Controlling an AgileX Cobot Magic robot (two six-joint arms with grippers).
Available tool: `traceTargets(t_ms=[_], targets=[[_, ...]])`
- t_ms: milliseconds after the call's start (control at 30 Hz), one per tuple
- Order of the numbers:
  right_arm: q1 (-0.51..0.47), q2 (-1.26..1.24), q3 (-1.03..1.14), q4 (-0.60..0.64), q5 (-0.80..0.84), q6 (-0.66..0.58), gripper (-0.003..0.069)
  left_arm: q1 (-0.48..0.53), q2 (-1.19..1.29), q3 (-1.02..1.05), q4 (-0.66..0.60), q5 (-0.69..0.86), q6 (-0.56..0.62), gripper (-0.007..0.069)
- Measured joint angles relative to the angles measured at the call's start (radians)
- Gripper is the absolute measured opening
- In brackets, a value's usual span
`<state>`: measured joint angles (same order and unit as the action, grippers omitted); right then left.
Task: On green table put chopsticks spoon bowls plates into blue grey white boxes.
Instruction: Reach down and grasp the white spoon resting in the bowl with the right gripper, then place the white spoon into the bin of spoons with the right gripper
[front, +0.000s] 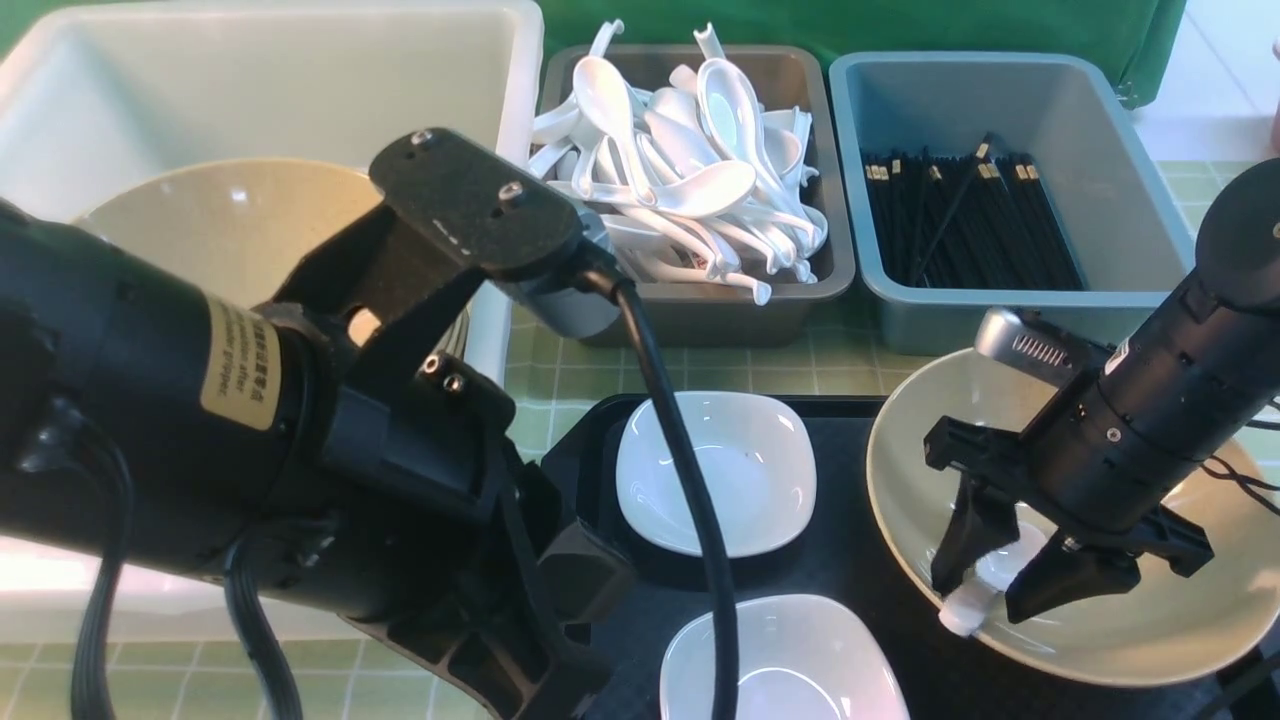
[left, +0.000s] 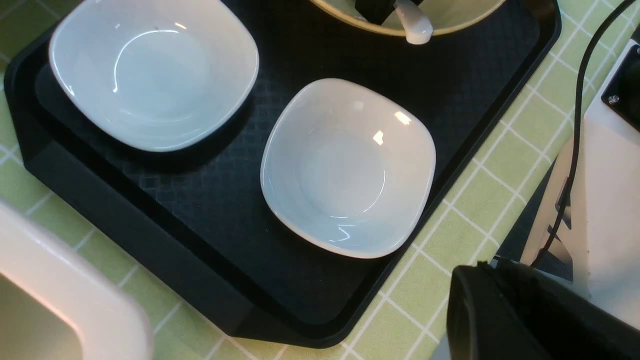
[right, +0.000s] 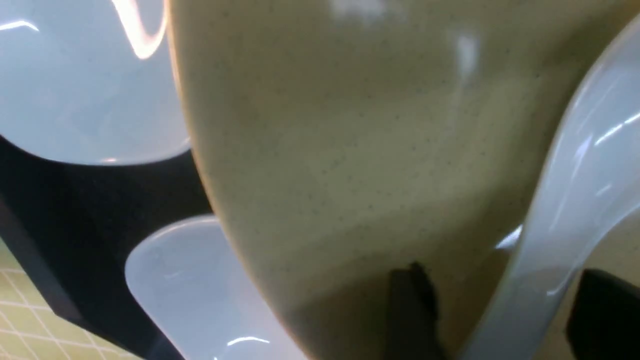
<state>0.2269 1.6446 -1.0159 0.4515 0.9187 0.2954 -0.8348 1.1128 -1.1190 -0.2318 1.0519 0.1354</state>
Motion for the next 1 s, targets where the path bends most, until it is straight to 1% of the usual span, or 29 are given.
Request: traceTargets(t_ms=[33, 67, 100, 167, 433, 667, 733, 867, 933, 1000], targets=[[0.0, 0.001, 0.0, 0.002, 0.006, -0.01, 0.0285, 0.0, 0.0, 0.0, 0.0, -0.001, 0.001, -0.0001], [0.0, 0.001, 0.0, 0.003, 0.008, -0.014, 0.0243, 0.0, 0.0, 0.0, 0.001, -0.004, 0.001, -0.0001], [0.0, 0.001, 0.0, 0.006, 0.011, -0.014, 0.0181, 0.0, 0.0, 0.0, 0.001, -0.006, 0.001, -0.0001], [0.0, 0.001, 0.0, 0.011, 0.019, -0.016, 0.0155, 0.0, 0.0, 0.0, 0.001, -0.011, 0.001, -0.0001], [0.0, 0.001, -0.024, -0.005, 0.038, -0.084, 0.016, 0.0, 0.0, 0.0, 0.007, -0.014, 0.001, -0.0001], [0.0, -0.078, -0.112, -0.101, 0.043, -0.12, 0.016, 0.0, 0.0, 0.0, 0.01, -0.016, 0.001, -0.0001], [0.0, -0.119, -0.149, -0.109, 0.045, -0.161, 0.016, 0.0, -0.003, 0.0, 0.022, -0.017, 0.002, -0.0001], [0.014, -0.156, -0.235, -0.106, 0.046, -0.238, 0.016, 0.0, -0.035, 0.0, 0.066, -0.019, -0.001, -0.0001], [0.031, -0.154, -0.306, -0.105, 0.039, -0.278, 0.016, 0.0, -0.063, 0.0, 0.104, -0.022, -0.018, -0.0001], [0.054, -0.134, -0.38, -0.103, 0.023, -0.315, 0.016, 0.0, -0.1, 0.0, 0.166, -0.022, -0.061, -0.0001]])
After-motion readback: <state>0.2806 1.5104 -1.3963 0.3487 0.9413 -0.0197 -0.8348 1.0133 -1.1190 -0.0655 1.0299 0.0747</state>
